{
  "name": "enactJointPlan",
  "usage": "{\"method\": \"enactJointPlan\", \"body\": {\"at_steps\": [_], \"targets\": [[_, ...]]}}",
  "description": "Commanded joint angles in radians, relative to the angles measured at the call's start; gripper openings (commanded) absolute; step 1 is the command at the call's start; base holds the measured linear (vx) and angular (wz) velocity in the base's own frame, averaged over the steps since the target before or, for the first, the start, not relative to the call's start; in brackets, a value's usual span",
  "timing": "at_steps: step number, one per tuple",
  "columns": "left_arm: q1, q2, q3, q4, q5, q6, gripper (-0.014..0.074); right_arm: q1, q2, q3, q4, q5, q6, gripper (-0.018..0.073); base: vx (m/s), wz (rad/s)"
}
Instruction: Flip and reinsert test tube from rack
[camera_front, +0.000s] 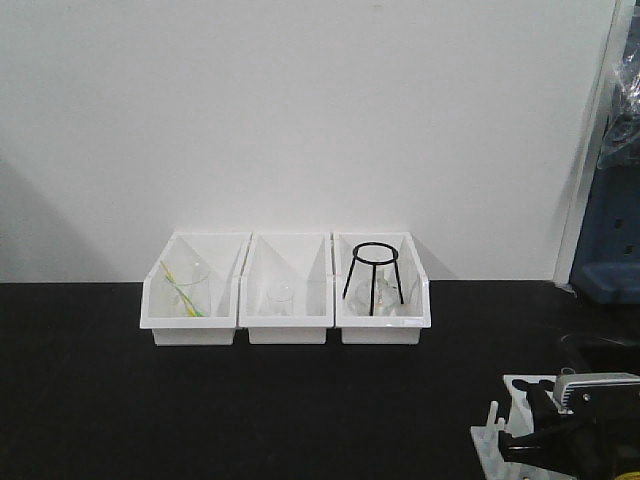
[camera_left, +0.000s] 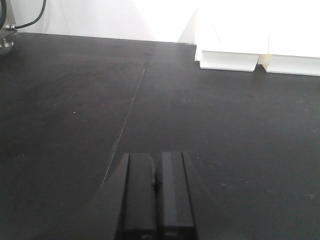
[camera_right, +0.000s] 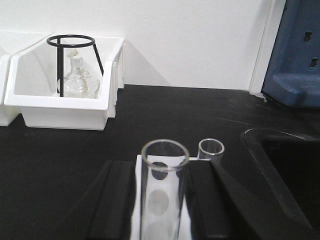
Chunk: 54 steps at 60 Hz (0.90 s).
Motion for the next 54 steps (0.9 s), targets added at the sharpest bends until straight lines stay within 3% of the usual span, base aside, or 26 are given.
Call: {"method": "enactJointPlan", "body": {"at_steps": [1, 16, 26, 35, 44, 54], "targets": [[-0.007, -0.003, 0.002, -0.004, -0.088, 0.000, -0.0006, 0.004, -0.034, -0.022, -0.017, -0.110, -0.001, 0.0400, 0.00, 0.00], [-0.007, -0.003, 0.002, -0.004, -0.088, 0.000, -0.0006, 0.004, -0.170, -0.022, -0.016, -0.067, -0.002, 0.0425, 0.00, 0.00], [-0.007, -0.003, 0.002, -0.004, -0.088, 0.000, -0.0006, 0.004, -0.361, -0.024, -0.017, 0.066, -0.002, 0.0424, 0.00, 0.00], [-0.007, -0.003, 0.002, -0.004, -0.088, 0.000, -0.0006, 0.004, -0.573, -0.025, -0.044, 0.332, 0.001, 0.0323, 0.00, 0.00], [-0.007, -0.003, 0.002, -0.004, -0.088, 0.000, -0.0006, 0.004, -0.806, -0.025, -0.046, 0.746, -0.005, -0.0006, 0.00, 0.00], [-0.007, -0.003, 0.002, -0.004, -0.088, 0.000, -0.0006, 0.004, -1.047, -0.021, -0.046, 1.104, -0.020, -0.0015, 0.00, 0.00]]}}
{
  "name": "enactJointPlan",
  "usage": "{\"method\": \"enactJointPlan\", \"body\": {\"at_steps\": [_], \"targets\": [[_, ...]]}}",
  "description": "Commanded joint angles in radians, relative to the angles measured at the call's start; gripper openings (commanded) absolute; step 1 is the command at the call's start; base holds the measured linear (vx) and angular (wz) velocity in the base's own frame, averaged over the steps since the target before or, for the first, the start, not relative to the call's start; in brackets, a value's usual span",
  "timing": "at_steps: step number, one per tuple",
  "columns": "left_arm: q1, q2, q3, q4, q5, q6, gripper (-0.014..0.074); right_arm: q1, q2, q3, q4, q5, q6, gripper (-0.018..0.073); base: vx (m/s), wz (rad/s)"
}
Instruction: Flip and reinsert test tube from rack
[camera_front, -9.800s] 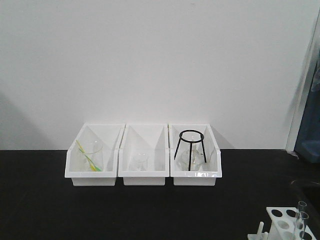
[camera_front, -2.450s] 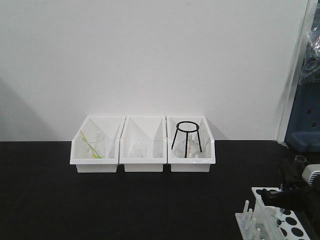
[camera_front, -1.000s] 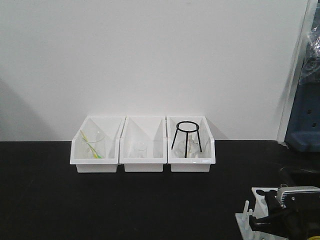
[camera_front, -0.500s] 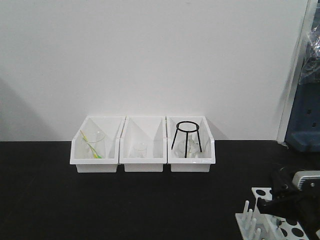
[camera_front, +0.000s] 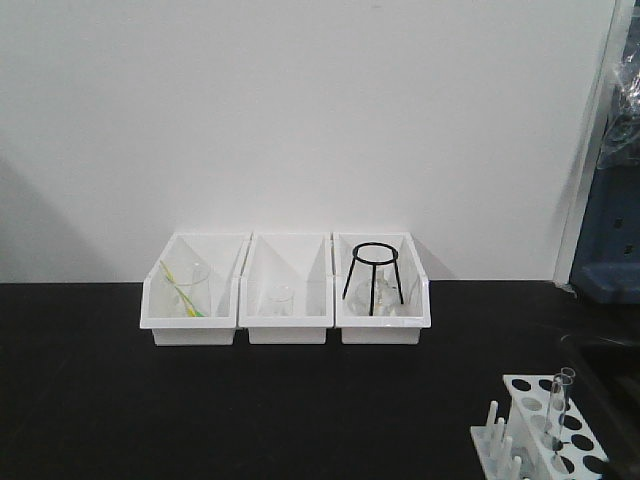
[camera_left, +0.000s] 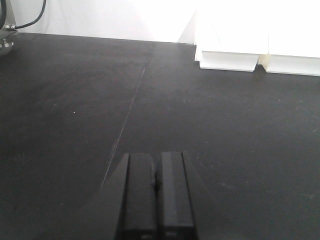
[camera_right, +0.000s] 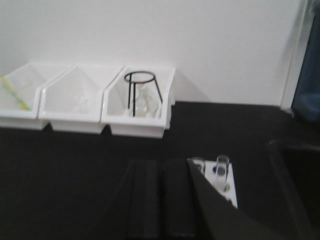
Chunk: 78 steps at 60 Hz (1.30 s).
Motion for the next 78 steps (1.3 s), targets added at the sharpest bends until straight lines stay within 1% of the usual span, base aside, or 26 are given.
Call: {"method": "enactJointPlan", "body": {"at_steps": [1, 5, 9, 18, 25, 35, 50, 54, 56, 61, 67, 70, 74, 76, 78], "targets": [[-0.007, -0.003, 0.002, -0.004, -0.088, 0.000, -0.0006, 0.004, -0.121, -0.027, -0.012, 0.119, -0.022, -0.0014, 0.00, 0.00], [-0.007, -0.003, 0.002, -0.004, -0.088, 0.000, -0.0006, 0.004, -0.207, -0.027, -0.013, 0.216, -0.035, -0.0013, 0.00, 0.00], [-0.007, -0.003, 0.002, -0.004, -0.088, 0.000, -0.0006, 0.004, -0.300, -0.010, -0.032, 0.265, -0.032, -0.0012, 0.00, 0.00], [-0.007, -0.003, 0.002, -0.004, -0.088, 0.000, -0.0006, 0.004, -0.473, 0.111, -0.037, 0.246, -0.030, -0.0012, 0.00, 0.00], [-0.007, -0.003, 0.002, -0.004, -0.088, 0.000, -0.0006, 0.004, -0.577, 0.173, -0.033, 0.266, -0.030, -0.0012, 0.00, 0.00], [-0.007, -0.003, 0.002, -0.004, -0.088, 0.000, -0.0006, 0.004, -0.630, 0.226, -0.031, 0.265, -0.030, -0.0012, 0.00, 0.00], [-0.007, -0.003, 0.002, -0.004, -0.088, 0.000, -0.0006, 0.004, -0.630, 0.239, -0.031, 0.270, -0.030, -0.0012, 0.00, 0.00], [-0.007, -0.003, 0.002, -0.004, -0.088, 0.000, -0.0006, 0.000, -0.630, 0.252, -0.063, 0.241, -0.028, -0.0012, 0.00, 0.00], [-0.007, -0.003, 0.002, -0.004, -0.088, 0.000, -0.0006, -0.005, -0.630, 0.261, -0.079, 0.220, -0.017, -0.0012, 0.00, 0.00], [-0.007, -0.003, 0.002, -0.004, -0.088, 0.000, -0.0006, -0.036, -0.656, 0.308, -0.126, 0.150, 0.081, -0.0012, 0.00, 0.00], [-0.007, -0.003, 0.002, -0.004, -0.088, 0.000, -0.0006, -0.086, -0.724, 0.398, -0.217, 0.054, 0.178, -0.0012, 0.00, 0.00], [-0.007, -0.003, 0.002, -0.004, -0.088, 0.000, -0.0006, -0.106, -0.754, 0.444, -0.241, 0.028, 0.197, -0.0012, 0.00, 0.00], [-0.007, -0.003, 0.002, -0.004, -0.088, 0.000, -0.0006, -0.125, -0.749, 0.493, -0.240, -0.007, 0.215, -0.0012, 0.00, 0.00], [-0.007, -0.003, 0.002, -0.004, -0.088, 0.000, -0.0006, -0.130, -0.750, 0.509, -0.238, -0.012, 0.217, -0.0012, 0.00, 0.00], [-0.007, -0.003, 0.002, -0.004, -0.088, 0.000, -0.0006, -0.135, -0.751, 0.509, -0.238, 0.015, 0.218, -0.0012, 0.00, 0.00]]}}
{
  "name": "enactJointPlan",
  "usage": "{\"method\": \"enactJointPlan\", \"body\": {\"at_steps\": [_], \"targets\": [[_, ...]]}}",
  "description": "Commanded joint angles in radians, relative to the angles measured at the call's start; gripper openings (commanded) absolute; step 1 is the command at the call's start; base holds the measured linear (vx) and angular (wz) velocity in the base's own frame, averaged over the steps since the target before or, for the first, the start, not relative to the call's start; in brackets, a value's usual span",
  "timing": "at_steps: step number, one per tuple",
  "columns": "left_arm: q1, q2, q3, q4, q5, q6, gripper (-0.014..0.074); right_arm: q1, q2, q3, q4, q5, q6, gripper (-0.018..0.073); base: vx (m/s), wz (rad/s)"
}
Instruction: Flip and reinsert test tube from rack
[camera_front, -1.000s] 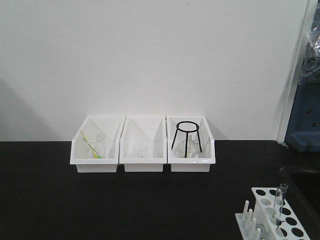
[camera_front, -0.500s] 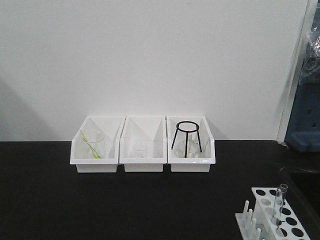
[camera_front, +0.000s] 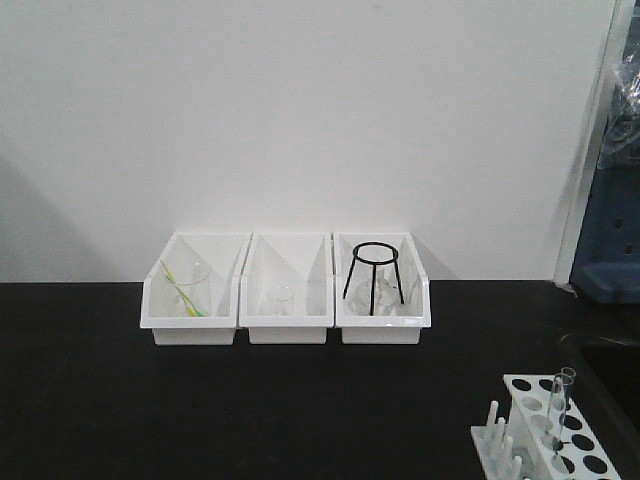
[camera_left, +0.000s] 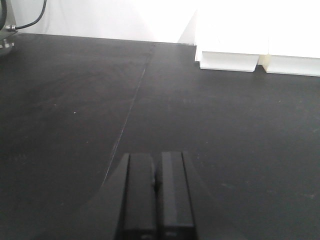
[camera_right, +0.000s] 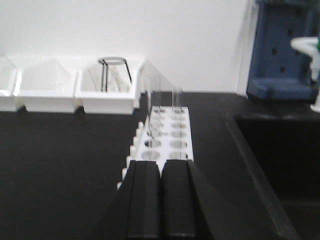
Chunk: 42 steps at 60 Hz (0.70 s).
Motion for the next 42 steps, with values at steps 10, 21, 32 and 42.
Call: {"method": "enactJointPlan", "body": {"at_steps": [10, 21, 32, 42], "targets": [[-0.007, -0.003, 0.002, -0.004, -0.088, 0.000, -0.0006, -0.018, -0.012, 0.008, -0.025, -0.082, 0.009, -0.0012, 0.00, 0.00], [-0.007, -0.003, 0.002, -0.004, -0.088, 0.000, -0.0006, -0.018, -0.010, 0.008, -0.025, -0.082, 0.009, -0.0012, 0.00, 0.00], [-0.007, -0.003, 0.002, -0.004, -0.088, 0.000, -0.0006, -0.018, -0.010, 0.008, -0.025, -0.082, 0.009, -0.0012, 0.00, 0.00], [-0.007, -0.003, 0.002, -0.004, -0.088, 0.000, -0.0006, -0.018, -0.010, 0.008, -0.025, -0.082, 0.009, -0.0012, 0.00, 0.00]]}}
